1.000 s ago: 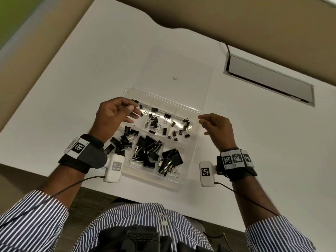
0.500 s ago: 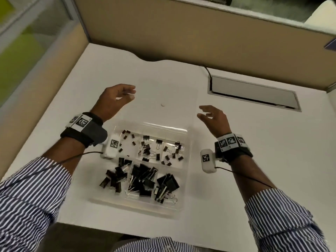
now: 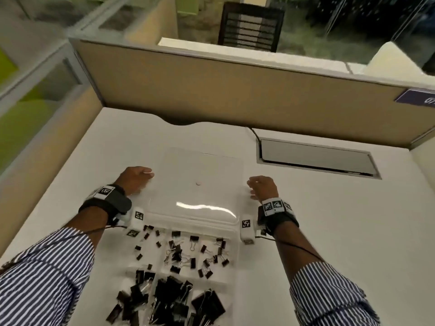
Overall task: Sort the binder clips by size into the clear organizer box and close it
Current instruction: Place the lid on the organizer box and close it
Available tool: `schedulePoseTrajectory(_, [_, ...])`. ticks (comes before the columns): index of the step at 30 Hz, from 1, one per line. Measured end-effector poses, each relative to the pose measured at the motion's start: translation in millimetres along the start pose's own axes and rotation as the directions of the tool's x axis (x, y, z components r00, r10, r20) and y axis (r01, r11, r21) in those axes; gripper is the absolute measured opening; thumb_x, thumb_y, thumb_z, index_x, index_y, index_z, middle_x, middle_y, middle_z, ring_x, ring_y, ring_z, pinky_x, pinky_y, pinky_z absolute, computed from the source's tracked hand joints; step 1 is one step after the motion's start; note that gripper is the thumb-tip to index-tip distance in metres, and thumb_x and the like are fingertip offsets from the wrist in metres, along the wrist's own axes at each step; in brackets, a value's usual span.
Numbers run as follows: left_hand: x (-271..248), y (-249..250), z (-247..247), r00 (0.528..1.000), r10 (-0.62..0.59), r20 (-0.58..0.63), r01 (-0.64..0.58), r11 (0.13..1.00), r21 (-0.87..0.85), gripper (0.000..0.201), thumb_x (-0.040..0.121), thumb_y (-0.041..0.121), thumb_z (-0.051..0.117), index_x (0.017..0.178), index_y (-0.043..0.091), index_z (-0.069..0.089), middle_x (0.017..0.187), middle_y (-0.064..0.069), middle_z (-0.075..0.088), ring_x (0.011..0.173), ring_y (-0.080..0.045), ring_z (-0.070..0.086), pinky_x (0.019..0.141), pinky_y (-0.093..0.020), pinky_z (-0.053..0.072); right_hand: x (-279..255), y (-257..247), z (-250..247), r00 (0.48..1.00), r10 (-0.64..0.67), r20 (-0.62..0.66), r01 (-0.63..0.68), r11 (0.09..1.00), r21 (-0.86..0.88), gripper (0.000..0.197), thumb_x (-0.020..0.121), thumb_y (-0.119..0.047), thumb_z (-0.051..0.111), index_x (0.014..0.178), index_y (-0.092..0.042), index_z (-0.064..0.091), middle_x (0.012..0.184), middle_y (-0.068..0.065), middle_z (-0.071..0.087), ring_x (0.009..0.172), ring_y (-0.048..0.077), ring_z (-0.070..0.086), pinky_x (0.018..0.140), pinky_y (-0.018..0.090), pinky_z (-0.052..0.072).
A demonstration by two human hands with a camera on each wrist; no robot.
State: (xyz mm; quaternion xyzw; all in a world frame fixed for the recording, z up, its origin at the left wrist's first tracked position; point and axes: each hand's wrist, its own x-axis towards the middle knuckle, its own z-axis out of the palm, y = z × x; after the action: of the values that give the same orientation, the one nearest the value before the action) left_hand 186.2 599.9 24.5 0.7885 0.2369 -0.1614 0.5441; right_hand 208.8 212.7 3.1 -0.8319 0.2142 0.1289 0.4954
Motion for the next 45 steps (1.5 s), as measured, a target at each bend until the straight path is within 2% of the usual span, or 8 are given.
schedulePoseTrajectory(6, [36,3,5,0.993,-0.117,0.000,0.117,0.991,-0.068,0.011,0.095,0.015,0.060,0.089,0.006,0.063,0.080,-0.016,0.064,0.058,-0.024,0.054,0.058,-0.028,0.045,20,6,24,0.973,0.224,0.062,-0.210,0.961,-0.178,0.012,0.086,-0.006,0.060,0.085,-0.012,0.070,0.099,0.002,0.075,0.094,0.020,0.070,0.078,0.020,0.050])
schedulePoseTrajectory(11, [54,13,10,0.987,-0.164,-0.004,0.163,0.984,-0.071,0.010,0.092,0.007,0.062,0.090,-0.002,0.062,0.077,-0.019,0.059,0.057,-0.025,0.051,0.052,-0.028,0.046,35,-3,36,0.954,0.290,-0.081,-0.298,0.946,-0.126,0.011,0.070,-0.013,0.066,0.071,-0.005,0.073,0.068,0.007,0.074,0.071,0.026,0.074,0.078,0.043,0.061])
schedulePoseTrajectory(15, [63,7,8,0.993,-0.119,0.008,0.119,0.993,-0.021,0.008,0.089,-0.005,0.058,0.089,0.002,0.061,0.085,-0.018,0.060,0.069,-0.030,0.056,0.064,-0.037,0.052,35,-9,36,0.955,0.289,-0.063,-0.295,0.938,-0.182,0.011,0.073,-0.017,0.068,0.063,-0.011,0.070,0.070,0.007,0.075,0.073,0.024,0.074,0.079,0.037,0.061])
schedulePoseTrajectory(23, [57,9,9,0.994,-0.100,-0.048,0.095,0.991,-0.098,0.016,0.078,-0.008,0.068,0.087,0.003,0.062,0.076,-0.016,0.050,0.054,-0.022,0.041,0.047,-0.023,0.042,35,-21,29,0.952,0.304,-0.027,-0.305,0.951,-0.060,0.029,0.080,-0.014,0.076,0.057,-0.008,0.060,0.058,0.005,0.061,0.050,0.016,0.054,0.051,0.022,0.044])
schedulePoseTrajectory(26, [52,15,7,0.992,-0.090,-0.090,0.077,0.987,-0.139,0.009,0.082,-0.005,0.068,0.085,0.001,0.063,0.071,-0.013,0.051,0.055,-0.023,0.042,0.040,-0.020,0.041,29,-26,21,0.948,0.313,0.059,-0.318,0.938,0.139,0.019,0.080,-0.007,0.075,0.066,-0.004,0.061,0.061,0.010,0.057,0.053,0.022,0.052,0.058,0.030,0.048])
schedulePoseTrajectory(31, [43,41,-10,0.979,0.095,-0.179,-0.118,0.985,-0.126,0.002,0.084,0.002,0.071,0.086,0.003,0.071,0.078,-0.015,0.063,0.036,-0.007,0.050,0.043,-0.015,0.048,6,-60,-6,0.987,0.108,0.117,-0.141,0.935,0.325,0.005,0.081,-0.013,0.067,0.083,-0.009,0.064,0.056,0.004,0.046,0.046,0.017,0.038,0.046,0.025,0.031])
schedulePoseTrajectory(39, [-16,103,-41,0.935,0.306,-0.176,-0.350,0.877,-0.330,0.010,0.089,0.003,0.056,0.087,0.011,0.062,0.085,-0.016,0.073,0.063,-0.029,0.067,0.066,-0.033,0.058,-57,-105,-37,0.967,-0.204,0.153,0.092,0.839,0.536,0.033,0.093,-0.018,0.040,0.107,-0.002,0.065,0.097,0.023,0.073,0.077,0.030,0.069,0.053,0.025,0.049])
schedulePoseTrajectory(45, [-72,99,-55,0.921,0.379,-0.092,-0.383,0.835,-0.395,0.025,0.095,0.014,0.057,0.106,-0.007,0.065,0.097,-0.021,0.073,0.081,-0.036,0.071,0.074,-0.041,0.061,-112,-91,-41,0.964,-0.264,0.003,0.219,0.804,0.552,0.010,0.092,-0.008,0.055,0.089,-0.010,0.064,0.086,0.019,0.074,0.064,0.026,0.066,0.050,0.023,0.044])
